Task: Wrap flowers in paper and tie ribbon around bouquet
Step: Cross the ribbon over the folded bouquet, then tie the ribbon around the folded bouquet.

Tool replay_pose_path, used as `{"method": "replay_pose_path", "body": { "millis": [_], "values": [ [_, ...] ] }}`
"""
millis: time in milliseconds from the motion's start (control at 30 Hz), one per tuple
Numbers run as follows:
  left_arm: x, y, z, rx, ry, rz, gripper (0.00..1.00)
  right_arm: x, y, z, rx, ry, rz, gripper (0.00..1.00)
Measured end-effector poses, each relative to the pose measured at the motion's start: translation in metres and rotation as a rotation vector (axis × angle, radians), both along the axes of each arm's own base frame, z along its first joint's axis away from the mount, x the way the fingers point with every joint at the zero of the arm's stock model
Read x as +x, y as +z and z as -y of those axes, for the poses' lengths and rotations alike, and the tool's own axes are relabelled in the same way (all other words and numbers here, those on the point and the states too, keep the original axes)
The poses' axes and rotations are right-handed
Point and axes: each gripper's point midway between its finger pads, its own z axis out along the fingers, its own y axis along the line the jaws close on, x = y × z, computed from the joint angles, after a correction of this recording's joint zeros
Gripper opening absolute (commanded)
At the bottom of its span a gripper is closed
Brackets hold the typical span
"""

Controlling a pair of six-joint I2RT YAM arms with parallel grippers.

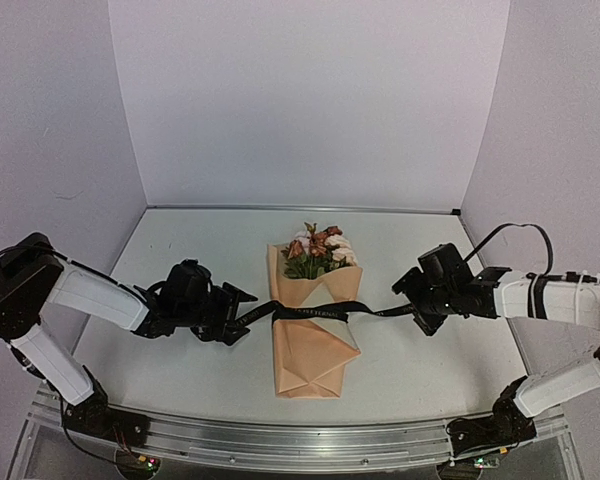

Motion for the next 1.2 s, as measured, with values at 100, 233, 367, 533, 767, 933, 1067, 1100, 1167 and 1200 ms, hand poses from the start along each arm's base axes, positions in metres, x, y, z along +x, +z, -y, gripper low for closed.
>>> {"method": "replay_pose_path", "body": {
  "millis": [100, 233, 367, 533, 767, 933, 1067, 1100, 1167, 1200],
  "values": [
    [0.003, -0.007, 0.005, -0.028, 0.040, -0.027, 0.79, 0.005, -0.002, -0.009, 0.029, -0.003, 0.010, 0.91],
    [0.014, -0.020, 0.008, -0.063, 0.105, -0.049, 0.79, 0.017, -0.006, -0.023, 0.082, -0.007, 0.029, 0.90],
    [0.022, -0.026, 0.012, -0.100, 0.143, -0.051, 0.72, 0.025, -0.016, -0.036, 0.138, -0.010, 0.031, 0.88],
    [0.029, -0.030, 0.015, -0.136, 0.166, -0.037, 0.56, 0.027, -0.030, -0.047, 0.199, -0.026, 0.021, 0.86],
    [0.031, -0.034, 0.018, -0.157, 0.170, -0.037, 0.35, 0.032, -0.051, -0.062, 0.292, -0.073, -0.023, 0.79],
    [0.031, -0.035, 0.020, -0.167, 0.160, -0.031, 0.27, 0.041, -0.059, -0.077, 0.392, -0.110, -0.026, 0.73],
    [0.031, -0.033, 0.022, -0.179, 0.149, -0.029, 0.19, 0.049, -0.060, -0.087, 0.468, -0.130, -0.016, 0.45],
    [0.031, -0.032, 0.023, -0.181, 0.149, -0.030, 0.17, 0.049, -0.063, -0.088, 0.480, -0.137, -0.022, 0.38],
    [0.031, -0.032, 0.023, -0.185, 0.143, -0.026, 0.13, 0.049, -0.068, -0.089, 0.494, -0.149, -0.032, 0.23],
    [0.031, -0.032, 0.023, -0.187, 0.142, -0.026, 0.10, 0.048, -0.070, -0.089, 0.497, -0.153, -0.037, 0.17]
  ]
}}
